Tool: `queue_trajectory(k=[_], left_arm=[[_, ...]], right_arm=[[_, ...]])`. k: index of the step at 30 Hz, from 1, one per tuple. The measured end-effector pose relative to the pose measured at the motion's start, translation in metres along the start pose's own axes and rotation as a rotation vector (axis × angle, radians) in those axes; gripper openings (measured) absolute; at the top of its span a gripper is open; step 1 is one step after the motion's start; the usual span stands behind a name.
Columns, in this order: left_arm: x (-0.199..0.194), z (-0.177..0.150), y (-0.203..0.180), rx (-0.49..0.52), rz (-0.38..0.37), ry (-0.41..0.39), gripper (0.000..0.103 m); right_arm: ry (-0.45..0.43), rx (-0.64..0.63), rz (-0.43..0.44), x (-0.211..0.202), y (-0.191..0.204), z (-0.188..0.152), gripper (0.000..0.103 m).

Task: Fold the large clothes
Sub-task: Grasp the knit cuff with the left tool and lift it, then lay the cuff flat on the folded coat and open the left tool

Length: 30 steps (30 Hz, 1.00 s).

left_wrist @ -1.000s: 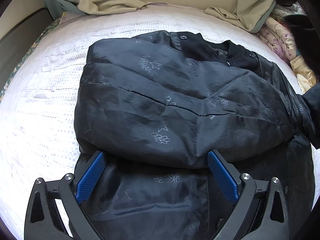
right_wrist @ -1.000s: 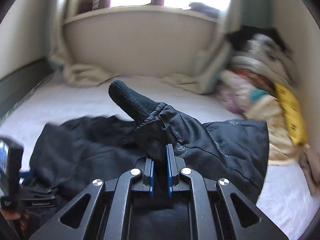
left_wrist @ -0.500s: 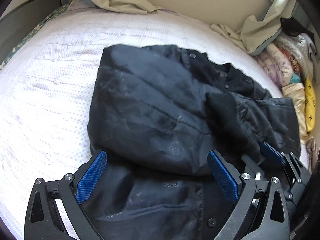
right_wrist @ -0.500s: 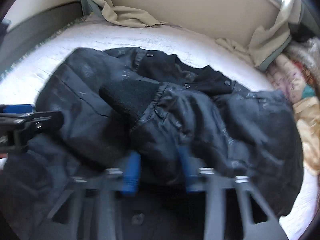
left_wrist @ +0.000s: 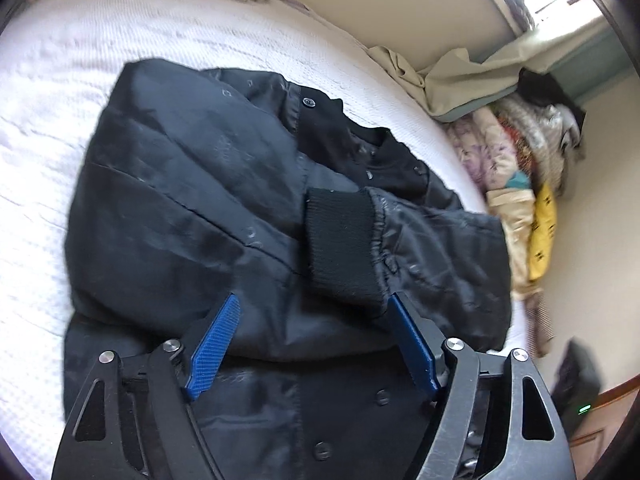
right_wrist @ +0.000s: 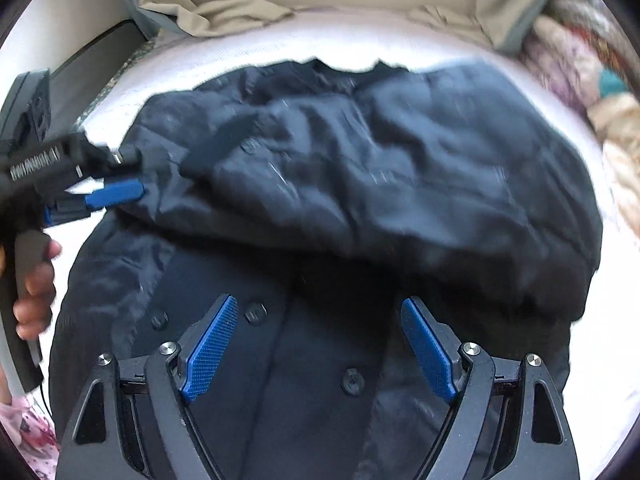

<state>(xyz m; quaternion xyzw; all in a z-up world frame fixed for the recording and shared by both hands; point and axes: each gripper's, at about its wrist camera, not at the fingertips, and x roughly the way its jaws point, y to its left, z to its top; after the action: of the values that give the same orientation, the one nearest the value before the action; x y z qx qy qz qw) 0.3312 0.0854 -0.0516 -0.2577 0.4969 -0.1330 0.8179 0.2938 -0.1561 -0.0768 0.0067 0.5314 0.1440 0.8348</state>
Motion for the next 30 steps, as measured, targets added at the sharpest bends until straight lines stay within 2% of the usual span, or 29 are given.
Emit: queue_trajectory(k=[5, 7, 9, 10, 13, 17, 20, 26, 28, 30], left_arm=[[0.026, 0.018, 0.003, -0.079, -0.070, 0.053, 0.078], [0.040, 0.024, -0.001, -0.100, -0.091, 0.067, 0.075], [0.047, 0.026, -0.003, -0.106, -0.104, 0.083, 0.057], [0.054, 0.025, -0.006, -0.108, -0.106, 0.104, 0.042], [0.058, 0.022, -0.007, -0.107, -0.112, 0.113, 0.010], [0.030, 0.020, -0.015, -0.063, -0.113, 0.033, 0.008], [0.000, 0.019, -0.020, -0.028, -0.079, -0.027, 0.008], [-0.066, 0.004, -0.023, 0.104, 0.101, -0.190, 0.008], [-0.074, -0.001, -0.017, 0.107, 0.148, -0.225, 0.008], [-0.069, -0.007, -0.003, 0.100, 0.204, -0.217, 0.008]], right_arm=[[0.036, 0.040, 0.029, 0.001, -0.015, -0.009, 0.083], [0.029, 0.060, 0.046, -0.002, -0.019, -0.008, 0.083], [0.015, 0.080, 0.068, -0.008, -0.021, -0.005, 0.083], [0.008, 0.083, 0.075, -0.010, -0.021, -0.003, 0.083], [-0.013, 0.084, 0.081, -0.015, -0.020, 0.003, 0.083], [-0.024, 0.087, 0.081, -0.019, -0.019, 0.008, 0.083], [-0.032, 0.100, 0.093, -0.020, -0.020, 0.011, 0.083], [-0.059, 0.088, 0.096, -0.026, -0.014, 0.016, 0.083], [-0.065, 0.081, 0.094, -0.025, -0.012, 0.017, 0.083], [-0.067, 0.081, 0.085, -0.024, -0.013, 0.017, 0.083]])
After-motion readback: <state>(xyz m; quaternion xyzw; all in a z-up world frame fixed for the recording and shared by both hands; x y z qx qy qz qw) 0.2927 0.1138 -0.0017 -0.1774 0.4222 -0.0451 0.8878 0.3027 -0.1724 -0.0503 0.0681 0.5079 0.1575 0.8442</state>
